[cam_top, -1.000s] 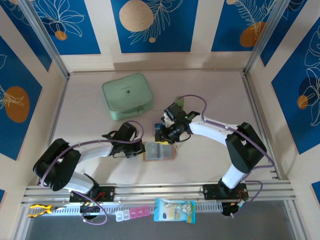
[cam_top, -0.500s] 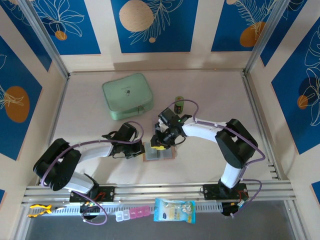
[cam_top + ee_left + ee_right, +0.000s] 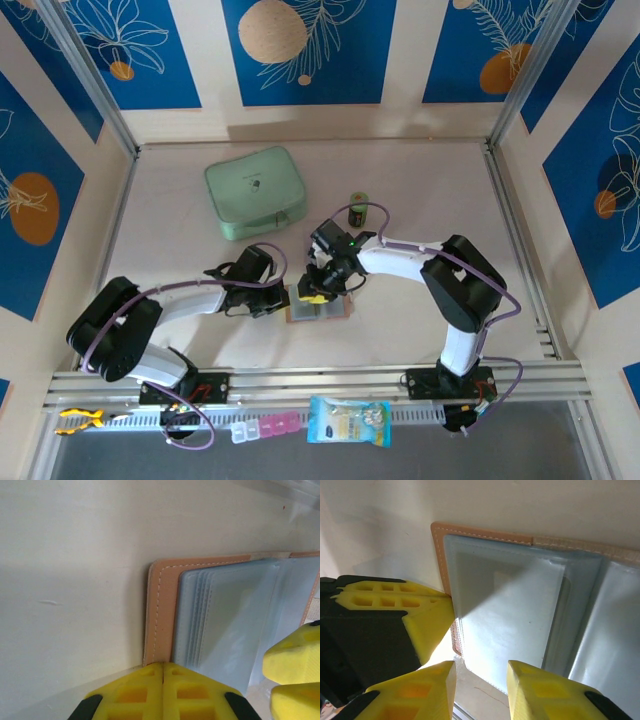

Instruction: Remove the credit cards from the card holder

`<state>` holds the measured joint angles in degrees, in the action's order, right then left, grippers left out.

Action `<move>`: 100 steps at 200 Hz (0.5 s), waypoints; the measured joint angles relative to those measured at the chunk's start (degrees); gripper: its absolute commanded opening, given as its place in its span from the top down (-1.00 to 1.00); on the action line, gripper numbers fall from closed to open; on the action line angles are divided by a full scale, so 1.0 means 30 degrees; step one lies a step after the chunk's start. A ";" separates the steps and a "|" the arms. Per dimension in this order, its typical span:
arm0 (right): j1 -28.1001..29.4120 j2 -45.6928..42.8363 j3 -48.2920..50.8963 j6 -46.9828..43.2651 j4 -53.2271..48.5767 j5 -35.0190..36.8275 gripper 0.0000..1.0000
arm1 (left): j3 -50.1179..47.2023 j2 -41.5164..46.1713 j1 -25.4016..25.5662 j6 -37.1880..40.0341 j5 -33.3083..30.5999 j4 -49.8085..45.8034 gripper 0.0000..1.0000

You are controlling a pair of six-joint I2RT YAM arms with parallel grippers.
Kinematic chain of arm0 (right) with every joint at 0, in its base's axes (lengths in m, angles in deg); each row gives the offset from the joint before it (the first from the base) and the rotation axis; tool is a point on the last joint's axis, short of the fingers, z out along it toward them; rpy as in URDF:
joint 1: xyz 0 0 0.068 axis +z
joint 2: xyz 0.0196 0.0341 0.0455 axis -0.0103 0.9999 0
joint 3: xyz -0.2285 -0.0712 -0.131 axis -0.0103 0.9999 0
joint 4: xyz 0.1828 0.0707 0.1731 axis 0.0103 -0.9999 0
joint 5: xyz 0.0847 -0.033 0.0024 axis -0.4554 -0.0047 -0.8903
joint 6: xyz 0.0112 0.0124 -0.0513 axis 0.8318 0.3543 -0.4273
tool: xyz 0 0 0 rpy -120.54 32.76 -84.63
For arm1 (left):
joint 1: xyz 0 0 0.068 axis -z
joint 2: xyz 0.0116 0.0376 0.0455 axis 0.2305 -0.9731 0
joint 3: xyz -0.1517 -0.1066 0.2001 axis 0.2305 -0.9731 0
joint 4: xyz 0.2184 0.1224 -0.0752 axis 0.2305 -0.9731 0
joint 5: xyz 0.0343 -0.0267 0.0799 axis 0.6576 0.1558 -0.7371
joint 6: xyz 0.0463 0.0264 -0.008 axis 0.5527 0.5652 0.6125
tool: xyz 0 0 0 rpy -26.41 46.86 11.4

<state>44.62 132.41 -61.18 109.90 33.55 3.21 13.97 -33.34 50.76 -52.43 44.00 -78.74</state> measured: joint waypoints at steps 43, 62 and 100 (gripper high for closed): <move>0.0073 0.0102 -0.0022 -0.0007 0.0007 0.0087 0.35 | 0.0000 0.0000 0.0000 0.0000 0.0000 0.0000 0.91; 0.0073 0.0430 -0.0022 -0.0015 0.0007 0.0175 0.35 | 0.0000 0.0000 0.0000 0.0000 0.0000 0.0000 0.91; 0.0109 0.0721 -0.0051 -0.0036 0.0007 0.0386 0.35 | 0.0000 0.0000 0.0000 0.0000 -0.0007 0.0000 0.91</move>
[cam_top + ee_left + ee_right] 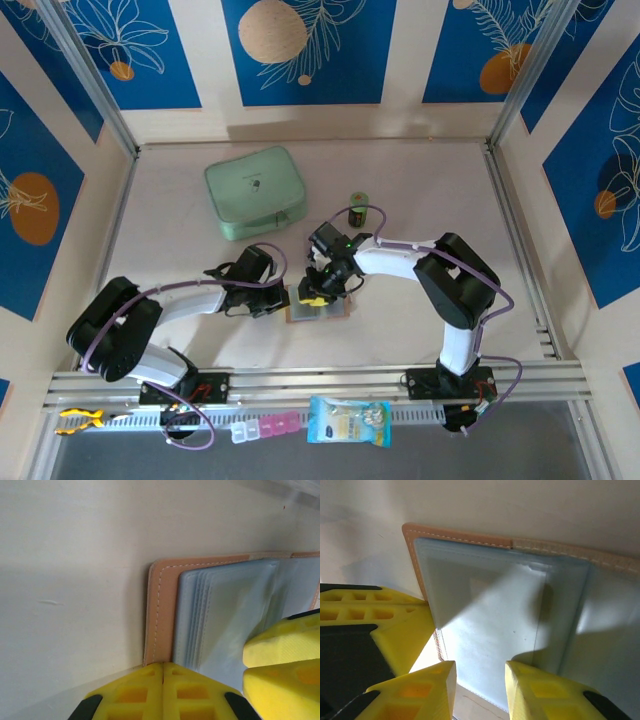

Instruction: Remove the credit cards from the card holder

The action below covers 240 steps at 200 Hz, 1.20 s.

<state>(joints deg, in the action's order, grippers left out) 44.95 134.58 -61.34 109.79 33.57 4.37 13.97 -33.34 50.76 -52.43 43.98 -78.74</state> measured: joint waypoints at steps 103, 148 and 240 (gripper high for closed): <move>-0.0233 -0.0277 0.0000 -0.0896 -0.0466 0.0809 0.38 | 0.0000 -0.0022 0.0000 0.0051 -0.0022 -0.0007 0.91; -0.0401 -0.0408 0.0022 -0.1508 -0.0670 0.0860 0.41 | 0.0007 -0.0022 0.0000 0.0138 -0.0051 -0.0015 0.91; -0.0874 -0.0423 0.0226 -0.2820 -0.0867 0.0758 0.47 | 0.0284 -0.0146 0.0000 0.0248 -0.0131 -0.0466 0.91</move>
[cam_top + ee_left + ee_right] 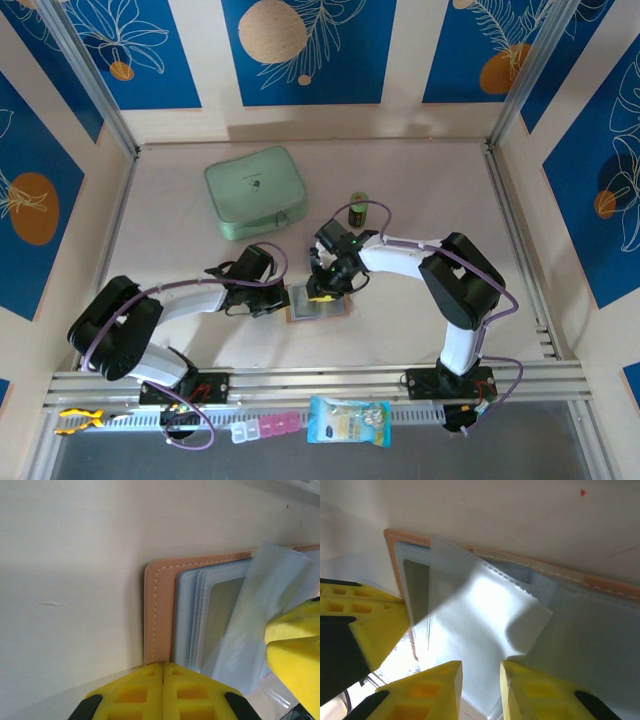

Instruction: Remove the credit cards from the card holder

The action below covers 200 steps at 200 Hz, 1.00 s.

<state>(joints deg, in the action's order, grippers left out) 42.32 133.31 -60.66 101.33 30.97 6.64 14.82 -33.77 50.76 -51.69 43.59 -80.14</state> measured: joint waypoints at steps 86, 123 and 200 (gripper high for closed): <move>-0.0335 0.0000 0.0452 -0.0619 0.0168 -0.0488 0.51 | 0.0291 0.0168 0.0000 0.0248 -0.0357 -0.0852 0.84; -0.0386 0.0000 0.0699 -0.0619 0.0401 -0.0568 0.52 | 0.0495 0.1071 0.0000 0.0102 -0.0393 -0.1326 0.65; -0.0459 0.0000 0.0852 -0.0612 0.0597 -0.0648 0.53 | 0.0517 0.1093 0.0189 -0.1727 0.1013 0.1180 0.44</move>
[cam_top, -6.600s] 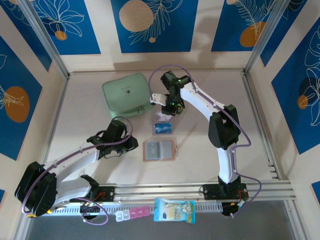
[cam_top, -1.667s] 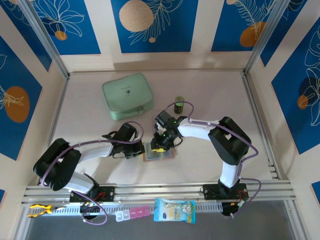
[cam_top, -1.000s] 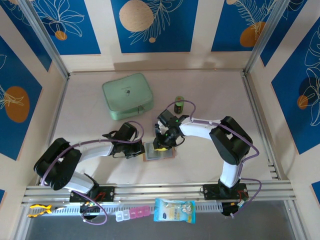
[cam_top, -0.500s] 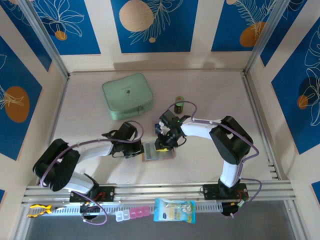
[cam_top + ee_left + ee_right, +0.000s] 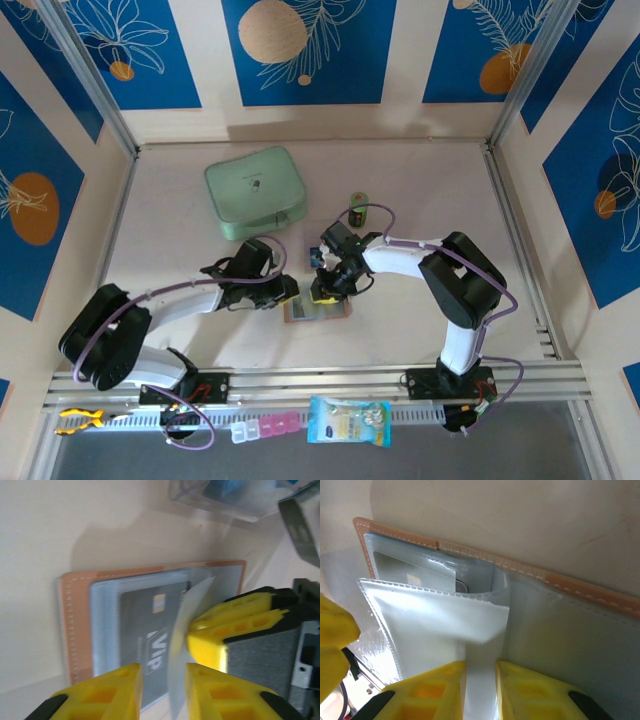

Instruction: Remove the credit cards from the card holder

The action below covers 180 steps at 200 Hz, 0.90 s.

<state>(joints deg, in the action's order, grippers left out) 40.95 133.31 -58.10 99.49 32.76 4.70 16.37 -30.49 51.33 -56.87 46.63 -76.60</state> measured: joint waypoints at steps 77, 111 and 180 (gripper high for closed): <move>-0.0051 0.0000 0.0000 0.0000 0.0036 -0.0058 0.53 | -0.0044 -0.1209 0.0437 -0.0976 0.0510 0.1741 0.51; -0.0073 0.0000 0.0000 0.0000 0.0036 -0.0066 0.53 | -0.0058 -0.1683 0.0517 -0.1071 0.0619 0.1894 0.57; -0.0080 -0.0066 0.0000 0.0007 0.0036 -0.0066 0.51 | -0.0109 -0.2200 0.0685 -0.1479 0.0794 0.2623 0.65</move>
<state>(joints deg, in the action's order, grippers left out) 40.71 133.11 -58.10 99.52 32.87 4.50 16.05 -37.09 53.38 -61.31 49.01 -68.73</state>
